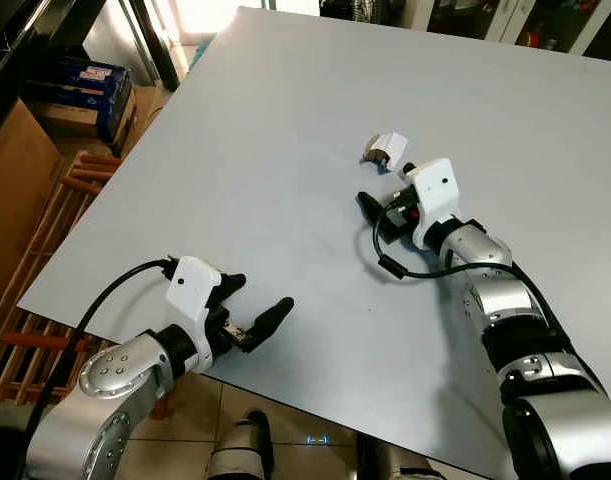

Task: Picking trash to rubbish bin

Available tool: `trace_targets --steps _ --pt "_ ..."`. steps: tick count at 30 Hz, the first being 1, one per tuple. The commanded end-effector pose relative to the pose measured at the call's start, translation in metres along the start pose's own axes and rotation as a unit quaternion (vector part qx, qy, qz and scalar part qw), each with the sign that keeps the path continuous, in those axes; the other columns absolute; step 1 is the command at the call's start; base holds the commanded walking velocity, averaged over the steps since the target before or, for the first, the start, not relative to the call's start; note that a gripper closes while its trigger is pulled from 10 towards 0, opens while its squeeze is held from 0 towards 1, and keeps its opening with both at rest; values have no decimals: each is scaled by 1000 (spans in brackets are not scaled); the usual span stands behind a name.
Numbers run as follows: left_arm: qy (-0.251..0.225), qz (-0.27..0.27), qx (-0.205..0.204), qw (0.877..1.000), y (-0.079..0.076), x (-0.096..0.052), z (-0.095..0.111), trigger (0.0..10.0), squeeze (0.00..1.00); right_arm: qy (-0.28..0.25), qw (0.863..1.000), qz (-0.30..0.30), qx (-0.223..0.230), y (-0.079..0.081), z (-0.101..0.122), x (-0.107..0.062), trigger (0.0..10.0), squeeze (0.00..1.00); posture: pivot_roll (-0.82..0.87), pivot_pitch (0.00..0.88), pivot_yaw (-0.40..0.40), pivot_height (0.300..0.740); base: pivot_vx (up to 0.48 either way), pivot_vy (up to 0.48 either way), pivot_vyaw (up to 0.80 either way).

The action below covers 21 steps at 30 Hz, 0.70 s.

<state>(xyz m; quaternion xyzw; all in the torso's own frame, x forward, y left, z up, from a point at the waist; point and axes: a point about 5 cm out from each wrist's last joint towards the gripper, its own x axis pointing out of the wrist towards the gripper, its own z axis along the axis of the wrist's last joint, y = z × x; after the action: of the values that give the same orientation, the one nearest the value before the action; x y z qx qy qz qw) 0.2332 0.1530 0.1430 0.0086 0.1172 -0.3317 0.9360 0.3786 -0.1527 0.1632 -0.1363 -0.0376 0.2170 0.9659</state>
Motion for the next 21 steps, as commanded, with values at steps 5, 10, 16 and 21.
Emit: trace_targets --steps 5,10,16,21 --pt "7 3 0 1000 -1 -6 -1 10000 0 4 1000 -14 6 -3 -4 2 10000 0 239 291 75 740 0 0 0" --pt "8 5 1 1000 -1 -7 -1 10000 0 1 1000 -14 -1 -2 -3 4 10000 0 248 295 77 740 0 0 0" --pt "12 7 1 1000 -1 -10 -2 10000 0 0 1000 -18 5 -1 -3 7 4980 0 266 305 80 740 0 0 0" --pt "17 9 0 1000 -3 -15 -2 10000 0 -1 1000 -22 20 3 -4 11 0 0 288 323 87 740 0 0 0"
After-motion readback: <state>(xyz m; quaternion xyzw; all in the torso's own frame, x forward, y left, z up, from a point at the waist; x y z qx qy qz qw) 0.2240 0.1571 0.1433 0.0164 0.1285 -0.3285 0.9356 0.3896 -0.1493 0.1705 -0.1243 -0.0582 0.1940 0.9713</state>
